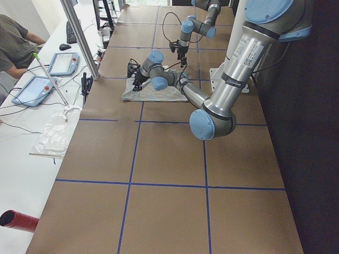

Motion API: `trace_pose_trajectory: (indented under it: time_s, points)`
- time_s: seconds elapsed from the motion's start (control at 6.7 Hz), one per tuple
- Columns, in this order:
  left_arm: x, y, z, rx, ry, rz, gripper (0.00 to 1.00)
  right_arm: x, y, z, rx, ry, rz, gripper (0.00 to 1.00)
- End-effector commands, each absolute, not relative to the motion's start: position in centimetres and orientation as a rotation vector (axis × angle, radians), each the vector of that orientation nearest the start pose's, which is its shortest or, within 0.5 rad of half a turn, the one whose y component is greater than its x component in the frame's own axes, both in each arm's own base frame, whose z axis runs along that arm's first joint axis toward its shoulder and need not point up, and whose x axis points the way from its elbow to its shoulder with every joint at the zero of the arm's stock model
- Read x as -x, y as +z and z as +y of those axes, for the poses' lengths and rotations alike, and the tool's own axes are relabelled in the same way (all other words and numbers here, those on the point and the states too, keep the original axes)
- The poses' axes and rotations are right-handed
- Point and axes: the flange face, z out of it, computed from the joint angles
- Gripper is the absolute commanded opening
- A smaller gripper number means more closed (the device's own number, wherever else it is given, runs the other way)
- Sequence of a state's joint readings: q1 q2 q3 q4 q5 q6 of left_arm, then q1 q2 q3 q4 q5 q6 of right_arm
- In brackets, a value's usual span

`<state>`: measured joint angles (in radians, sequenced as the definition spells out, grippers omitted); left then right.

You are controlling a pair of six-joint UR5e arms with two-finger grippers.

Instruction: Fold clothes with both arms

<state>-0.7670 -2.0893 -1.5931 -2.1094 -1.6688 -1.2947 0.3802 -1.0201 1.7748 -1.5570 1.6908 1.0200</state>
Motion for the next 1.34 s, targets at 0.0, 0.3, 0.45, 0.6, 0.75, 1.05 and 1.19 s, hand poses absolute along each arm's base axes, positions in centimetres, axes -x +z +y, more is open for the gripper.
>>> trace_pose_trajectory:
  time_s: [0.0,0.3,0.45,0.6,0.75,1.05,1.19]
  points:
    - [-39.8,27.5,-55.6,-0.465,-0.387,0.986,0.50,61.6,21.7,-38.7,-0.234,-0.155,-0.734,1.00]
    - [-40.0,27.5,-55.4,-0.448,-0.377,0.993,0.50,62.9,21.1,-40.2,-0.229,-0.139,-0.713,1.00]
    - [-40.0,27.5,-55.4,-0.447,-0.376,0.994,0.50,62.7,21.9,-41.5,-0.230,-0.133,-0.692,1.00]
    - [-40.0,27.5,-55.3,-0.443,-0.375,0.997,0.50,62.3,22.3,-42.3,-0.232,-0.127,-0.683,1.00]
    - [-39.9,27.3,-55.2,-0.437,-0.370,1.005,0.50,62.6,22.9,-42.5,-0.225,-0.126,-0.669,1.00]
    - [-39.9,27.3,-55.2,-0.437,-0.370,1.005,0.50,62.6,23.2,-42.5,-0.223,-0.126,-0.665,1.00]
    - [-39.8,26.9,-55.0,-0.439,-0.373,1.013,0.50,62.4,23.9,-42.5,-0.219,-0.126,-0.655,1.00]
